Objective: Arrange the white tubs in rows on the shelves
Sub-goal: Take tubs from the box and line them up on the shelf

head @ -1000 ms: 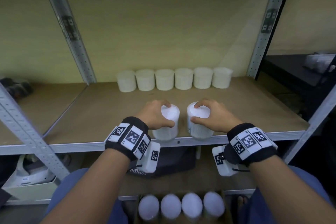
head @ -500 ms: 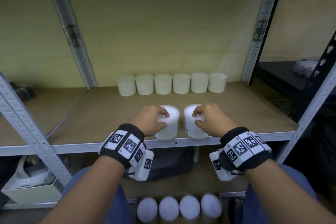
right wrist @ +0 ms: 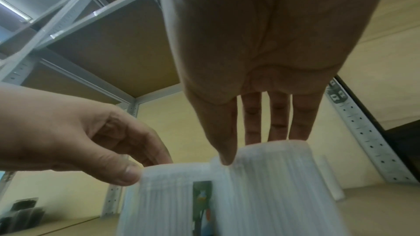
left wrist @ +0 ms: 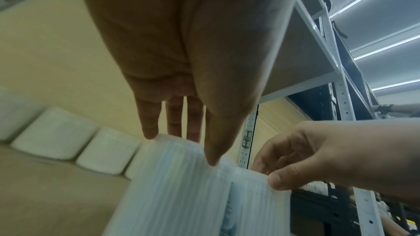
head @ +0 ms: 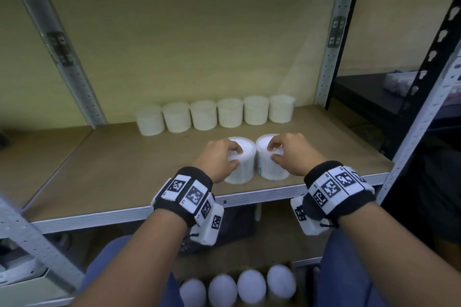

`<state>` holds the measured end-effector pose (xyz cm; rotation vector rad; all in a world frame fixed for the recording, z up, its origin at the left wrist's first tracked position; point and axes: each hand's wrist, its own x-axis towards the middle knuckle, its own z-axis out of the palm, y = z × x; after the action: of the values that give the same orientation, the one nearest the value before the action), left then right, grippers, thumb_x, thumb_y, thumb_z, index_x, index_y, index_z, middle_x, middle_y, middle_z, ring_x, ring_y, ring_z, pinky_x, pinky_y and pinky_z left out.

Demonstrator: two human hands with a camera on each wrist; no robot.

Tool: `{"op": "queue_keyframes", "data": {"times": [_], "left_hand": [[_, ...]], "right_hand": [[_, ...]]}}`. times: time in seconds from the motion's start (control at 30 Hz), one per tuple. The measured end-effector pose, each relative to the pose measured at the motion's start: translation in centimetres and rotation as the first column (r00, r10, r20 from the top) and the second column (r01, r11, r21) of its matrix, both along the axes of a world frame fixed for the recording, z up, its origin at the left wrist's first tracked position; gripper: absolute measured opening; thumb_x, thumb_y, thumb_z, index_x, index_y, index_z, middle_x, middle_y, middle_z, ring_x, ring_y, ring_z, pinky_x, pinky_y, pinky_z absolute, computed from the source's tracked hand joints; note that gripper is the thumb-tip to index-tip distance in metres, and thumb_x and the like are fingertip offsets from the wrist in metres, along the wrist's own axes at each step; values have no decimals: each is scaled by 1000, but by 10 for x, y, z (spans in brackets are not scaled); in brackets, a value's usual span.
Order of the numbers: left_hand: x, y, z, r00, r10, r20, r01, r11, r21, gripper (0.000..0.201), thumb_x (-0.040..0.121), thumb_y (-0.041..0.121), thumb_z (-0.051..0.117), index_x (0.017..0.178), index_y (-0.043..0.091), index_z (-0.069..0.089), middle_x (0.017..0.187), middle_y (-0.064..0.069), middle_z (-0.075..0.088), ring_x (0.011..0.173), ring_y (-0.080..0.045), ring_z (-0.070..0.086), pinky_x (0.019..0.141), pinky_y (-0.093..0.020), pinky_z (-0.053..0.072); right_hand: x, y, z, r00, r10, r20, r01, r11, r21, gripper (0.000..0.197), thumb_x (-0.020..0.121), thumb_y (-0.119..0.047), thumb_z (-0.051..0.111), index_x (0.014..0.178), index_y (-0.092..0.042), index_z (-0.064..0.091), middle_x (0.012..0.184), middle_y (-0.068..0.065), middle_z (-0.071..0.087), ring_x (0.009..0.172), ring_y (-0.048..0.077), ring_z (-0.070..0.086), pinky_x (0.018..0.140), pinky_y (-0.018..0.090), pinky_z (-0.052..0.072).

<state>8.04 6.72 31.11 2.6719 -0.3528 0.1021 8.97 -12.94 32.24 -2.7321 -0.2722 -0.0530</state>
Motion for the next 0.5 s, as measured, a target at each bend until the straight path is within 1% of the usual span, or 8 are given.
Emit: {"op": "queue_keyframes", "data": {"times": [0.1, 0.23, 0.3, 0.37, 0.43, 0.5], "left_hand": [[18, -18, -1, 1000, -23, 18, 23, 1000, 2, 31, 90, 19, 58, 121, 19, 63, 134, 1, 57, 124, -18, 51, 100, -27, 39], [45, -40, 0, 998, -54, 27, 54, 998, 20, 33, 91, 16, 58, 123, 16, 62, 134, -3, 57, 125, -20, 52, 102, -27, 39], [59, -49, 0, 998, -61, 30, 60, 998, 31, 32, 91, 16, 58, 123, 14, 61, 134, -5, 57, 124, -21, 52, 102, -27, 39], [73, -55, -2, 998, -55, 42, 54, 998, 29, 31, 90, 18, 60, 121, 16, 62, 132, -6, 58, 122, -21, 53, 101, -27, 39], [88, -61, -4, 998, -47, 44, 47, 999, 11, 31, 89, 18, 61, 120, 17, 63, 131, -4, 59, 123, -20, 53, 100, -25, 39], [101, -67, -4, 998, -46, 31, 46, 999, -5, 31, 89, 18, 62, 120, 16, 64, 131, -3, 59, 123, -19, 53, 101, -25, 39]], "right_hand": [[16, -14, -1, 999, -37, 13, 37, 999, -10, 30, 90, -17, 59, 119, -16, 66, 128, 5, 62, 118, 21, 58, 101, 31, 45], [41, -33, -6, 995, -94, 21, 94, 995, 14, 27, 88, -16, 59, 114, -17, 68, 124, 6, 64, 115, 23, 58, 102, 36, 47], [54, -41, -8, 993, -119, 24, 118, 993, 28, 26, 88, -16, 59, 113, -16, 68, 125, 7, 62, 114, 24, 59, 99, 32, 47], [68, -46, -9, 990, -136, 23, 135, 990, 27, 26, 89, -16, 59, 113, -17, 68, 126, 7, 61, 111, 24, 60, 94, 29, 46], [82, -51, -8, 989, -146, 15, 146, 989, 11, 26, 90, -15, 59, 114, -16, 67, 126, 7, 61, 112, 25, 60, 91, 28, 46], [94, -55, -8, 987, -159, 14, 159, 987, 4, 26, 90, -14, 58, 115, -16, 66, 126, 8, 61, 112, 25, 60, 91, 28, 46]]}}
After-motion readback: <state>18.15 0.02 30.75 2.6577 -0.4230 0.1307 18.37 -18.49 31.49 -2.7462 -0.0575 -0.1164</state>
